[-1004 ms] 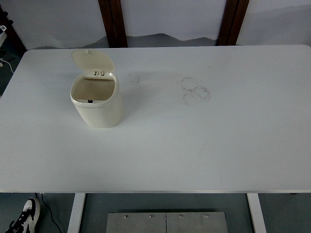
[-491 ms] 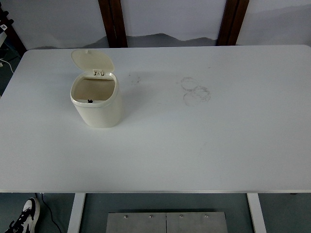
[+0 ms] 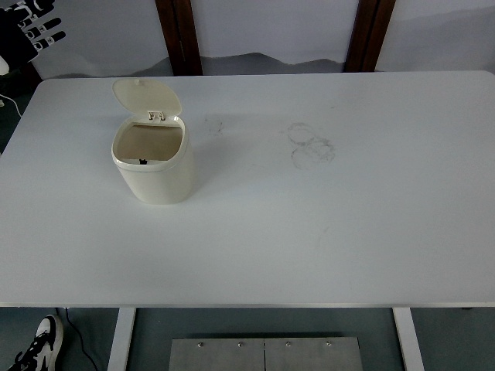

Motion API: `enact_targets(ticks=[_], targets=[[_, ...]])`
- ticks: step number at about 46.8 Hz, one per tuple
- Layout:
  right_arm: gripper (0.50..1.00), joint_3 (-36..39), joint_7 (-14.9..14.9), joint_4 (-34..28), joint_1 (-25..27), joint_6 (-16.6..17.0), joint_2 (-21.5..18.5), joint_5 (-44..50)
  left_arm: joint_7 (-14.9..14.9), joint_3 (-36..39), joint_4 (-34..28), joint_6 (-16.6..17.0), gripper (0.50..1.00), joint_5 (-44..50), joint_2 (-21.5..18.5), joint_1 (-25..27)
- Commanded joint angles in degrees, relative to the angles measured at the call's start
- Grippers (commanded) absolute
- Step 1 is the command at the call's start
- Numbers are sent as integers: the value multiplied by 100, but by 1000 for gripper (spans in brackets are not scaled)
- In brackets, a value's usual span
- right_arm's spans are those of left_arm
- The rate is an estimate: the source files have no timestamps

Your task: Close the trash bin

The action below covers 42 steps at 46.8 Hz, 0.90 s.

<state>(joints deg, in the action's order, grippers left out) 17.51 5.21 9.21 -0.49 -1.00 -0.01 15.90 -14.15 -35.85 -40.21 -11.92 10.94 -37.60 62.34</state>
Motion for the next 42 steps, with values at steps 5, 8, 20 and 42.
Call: enact_targets(ticks=[5,8,20,42], targets=[[995,-1,-2,2,-4,3,1,0,-316,762,-40,6,1000,-391,332,726],[995,-1,-2,2,-4,3,1,0,-448,1219,-49,6,1000,-391,420,1008],[995,-1,-2,2,-4,-6,1,0,-1011,2687,-742,6,1000,-391,482,2027],[995,-1,-2,2,-4,-6,1,-8,-1784,4419,-1428,6,1000,-347,473,3153]])
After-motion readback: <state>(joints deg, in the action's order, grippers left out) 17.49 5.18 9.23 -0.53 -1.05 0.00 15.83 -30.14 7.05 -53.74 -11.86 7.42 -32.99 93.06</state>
